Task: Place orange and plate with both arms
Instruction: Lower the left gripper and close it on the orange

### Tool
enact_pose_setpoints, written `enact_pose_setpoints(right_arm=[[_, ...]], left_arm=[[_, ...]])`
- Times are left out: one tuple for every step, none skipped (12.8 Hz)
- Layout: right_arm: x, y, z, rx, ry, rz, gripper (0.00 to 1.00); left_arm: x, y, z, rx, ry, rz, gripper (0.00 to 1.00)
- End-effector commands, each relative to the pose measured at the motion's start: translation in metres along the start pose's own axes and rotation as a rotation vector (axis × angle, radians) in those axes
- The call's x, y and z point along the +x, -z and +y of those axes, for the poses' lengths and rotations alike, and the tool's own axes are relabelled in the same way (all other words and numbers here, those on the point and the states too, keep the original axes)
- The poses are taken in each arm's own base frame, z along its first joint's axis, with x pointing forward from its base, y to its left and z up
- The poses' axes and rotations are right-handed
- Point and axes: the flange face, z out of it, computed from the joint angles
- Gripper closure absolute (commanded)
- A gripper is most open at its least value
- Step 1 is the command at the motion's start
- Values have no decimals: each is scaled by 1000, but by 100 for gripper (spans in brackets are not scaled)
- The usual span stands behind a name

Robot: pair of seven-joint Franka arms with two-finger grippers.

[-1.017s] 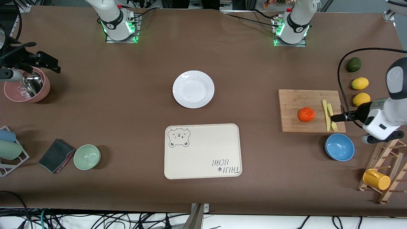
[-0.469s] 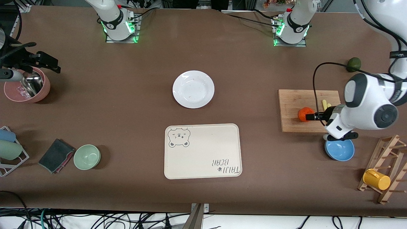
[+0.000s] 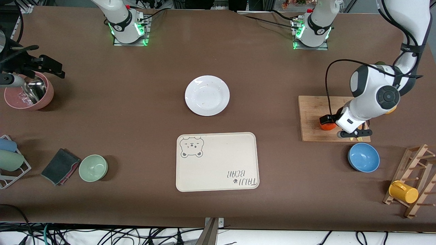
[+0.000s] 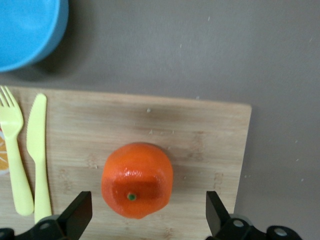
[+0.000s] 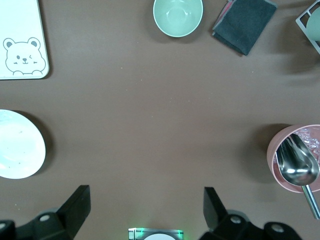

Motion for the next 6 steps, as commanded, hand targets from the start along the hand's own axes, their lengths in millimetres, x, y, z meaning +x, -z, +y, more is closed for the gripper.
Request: enact_pose_setpoints(right_arm=[[0,6,1,10,5,7,0],[0,6,2,10,4,7,0],[1,6,2,10,4,5,0],[1,6,2,12,5,6,0],[1,6,2,12,4,5,0],[1,6,2,12,4,5,0]], left_arm=[[-10,-8,-9,18,-13,4,0],[-9,-16,-8,17,-16,-6,0],[-10,-23,-8,14,-15,-20,0],[-8,-30,-7,13,-16,-31,0],[-6,-34,-7,9,-15,-37,0],[-3,-37,-8,8,-14,-38,0]])
